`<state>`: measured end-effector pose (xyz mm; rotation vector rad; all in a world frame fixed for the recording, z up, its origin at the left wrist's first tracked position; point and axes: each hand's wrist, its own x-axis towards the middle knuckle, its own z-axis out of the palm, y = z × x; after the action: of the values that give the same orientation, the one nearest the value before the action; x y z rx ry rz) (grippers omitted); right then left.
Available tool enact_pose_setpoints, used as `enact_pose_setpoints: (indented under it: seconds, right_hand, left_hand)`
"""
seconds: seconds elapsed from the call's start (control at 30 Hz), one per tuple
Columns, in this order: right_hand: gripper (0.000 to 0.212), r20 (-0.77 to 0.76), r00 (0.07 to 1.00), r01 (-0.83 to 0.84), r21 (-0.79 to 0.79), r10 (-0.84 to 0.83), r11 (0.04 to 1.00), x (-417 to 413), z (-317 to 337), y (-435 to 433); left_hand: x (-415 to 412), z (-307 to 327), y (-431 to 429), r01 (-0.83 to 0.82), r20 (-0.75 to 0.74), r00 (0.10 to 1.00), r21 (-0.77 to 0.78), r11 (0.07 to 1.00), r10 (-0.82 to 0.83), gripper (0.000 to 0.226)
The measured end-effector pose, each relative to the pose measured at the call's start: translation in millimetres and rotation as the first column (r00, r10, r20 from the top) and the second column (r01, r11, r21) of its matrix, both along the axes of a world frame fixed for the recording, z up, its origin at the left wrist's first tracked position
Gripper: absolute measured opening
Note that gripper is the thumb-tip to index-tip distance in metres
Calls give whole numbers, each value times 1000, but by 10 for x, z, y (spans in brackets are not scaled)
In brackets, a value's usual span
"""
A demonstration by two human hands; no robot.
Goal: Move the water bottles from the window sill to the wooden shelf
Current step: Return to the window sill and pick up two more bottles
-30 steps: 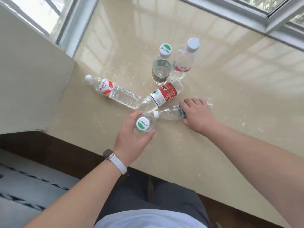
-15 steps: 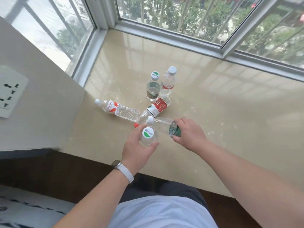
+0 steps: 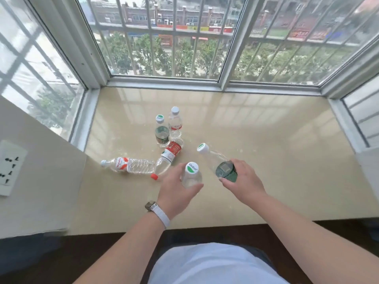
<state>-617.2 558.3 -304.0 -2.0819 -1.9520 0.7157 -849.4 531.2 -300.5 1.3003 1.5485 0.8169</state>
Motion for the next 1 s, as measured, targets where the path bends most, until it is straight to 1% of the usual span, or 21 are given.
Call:
enact_pose_setpoints:
  seconds: [0.1,0.23,0.3,0.4,0.47,0.57,0.73,0.83,0.9,1.0]
  right_hand:
    - [56,-93,990,108,34,-105,994,236,114,-131]
    - [52,-225,955,220,91,-195,971,597,261,-324]
    - [51,-278,932,271,110,-232,956,830,324,-419]
    - [55,-308,908,336,131,-284,933,1261,409,-587]
    - [58,-331,884,392,138,-331,910,1605,461,-713]
    - [62,-359,849,464,158,-387,872,2169,538,-921]
    - [55,-434,767,588,179,-473,789,3089,697,-1377]
    - [53,-447,720,657,194,-531,728,3647,783,-1723]
    - [54,-460,674,713,201,-578,672,3973,833,-1961]
    - [56,-485,580,805,215,-655,553,4404,880,-2337]
  left_hand:
    - [245,109,18,74,-12,997,24,997,-73,48]
    - [641,271,13,170,-42,985,7,985,-170,60]
    - [904,384,10,211,-60,976,30,977,-209,63]
    - [1388,587,-17,233,-40,972,71,970,-231,56]
    - [1752,704,-40,277,-39,961,83,957,-275,51]
    - [2336,800,-83,357,-36,934,99,929,-355,50]
    - [3376,867,-211,480,-54,877,110,870,-477,55]
    - [4047,910,-337,567,-66,823,119,815,-564,56]
    - [4462,950,-420,625,-66,780,119,771,-622,54]
    - [5075,1023,-571,716,-59,696,123,687,-715,47]
